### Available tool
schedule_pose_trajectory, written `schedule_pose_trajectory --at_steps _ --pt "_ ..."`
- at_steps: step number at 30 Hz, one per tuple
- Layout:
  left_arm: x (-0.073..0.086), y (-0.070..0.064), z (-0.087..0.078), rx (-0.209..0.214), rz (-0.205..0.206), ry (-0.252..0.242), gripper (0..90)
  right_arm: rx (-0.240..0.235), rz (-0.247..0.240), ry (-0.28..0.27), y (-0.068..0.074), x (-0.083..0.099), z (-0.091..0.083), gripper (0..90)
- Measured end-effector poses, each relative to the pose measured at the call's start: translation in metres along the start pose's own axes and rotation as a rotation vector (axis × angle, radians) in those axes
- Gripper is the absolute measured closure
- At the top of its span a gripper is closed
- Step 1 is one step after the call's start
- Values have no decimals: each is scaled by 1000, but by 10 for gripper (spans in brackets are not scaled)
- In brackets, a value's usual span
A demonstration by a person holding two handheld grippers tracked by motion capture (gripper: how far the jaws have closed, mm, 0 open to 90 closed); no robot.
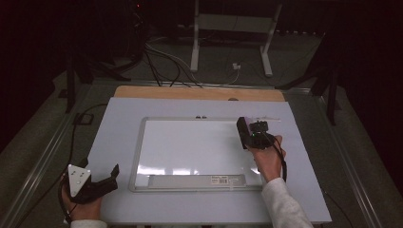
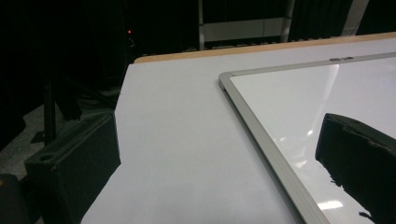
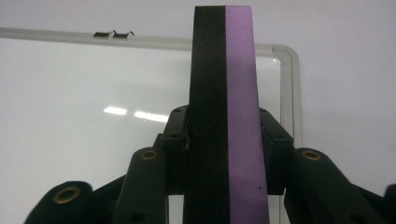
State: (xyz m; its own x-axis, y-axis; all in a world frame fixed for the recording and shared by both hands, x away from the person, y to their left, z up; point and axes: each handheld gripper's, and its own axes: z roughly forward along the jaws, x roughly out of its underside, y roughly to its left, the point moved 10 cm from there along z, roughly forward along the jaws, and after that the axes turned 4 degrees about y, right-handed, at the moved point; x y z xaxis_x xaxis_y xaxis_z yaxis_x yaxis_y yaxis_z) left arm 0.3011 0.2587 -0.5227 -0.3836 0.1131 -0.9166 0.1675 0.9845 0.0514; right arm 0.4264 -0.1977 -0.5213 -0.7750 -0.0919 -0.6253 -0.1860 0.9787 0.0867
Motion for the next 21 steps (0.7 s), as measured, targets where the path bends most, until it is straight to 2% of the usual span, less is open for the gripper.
schedule_pose_trajectory --at_steps 21 --pt "0 0 0 -2 -2 -2 6 -5 17 23 0 35 -17 630"
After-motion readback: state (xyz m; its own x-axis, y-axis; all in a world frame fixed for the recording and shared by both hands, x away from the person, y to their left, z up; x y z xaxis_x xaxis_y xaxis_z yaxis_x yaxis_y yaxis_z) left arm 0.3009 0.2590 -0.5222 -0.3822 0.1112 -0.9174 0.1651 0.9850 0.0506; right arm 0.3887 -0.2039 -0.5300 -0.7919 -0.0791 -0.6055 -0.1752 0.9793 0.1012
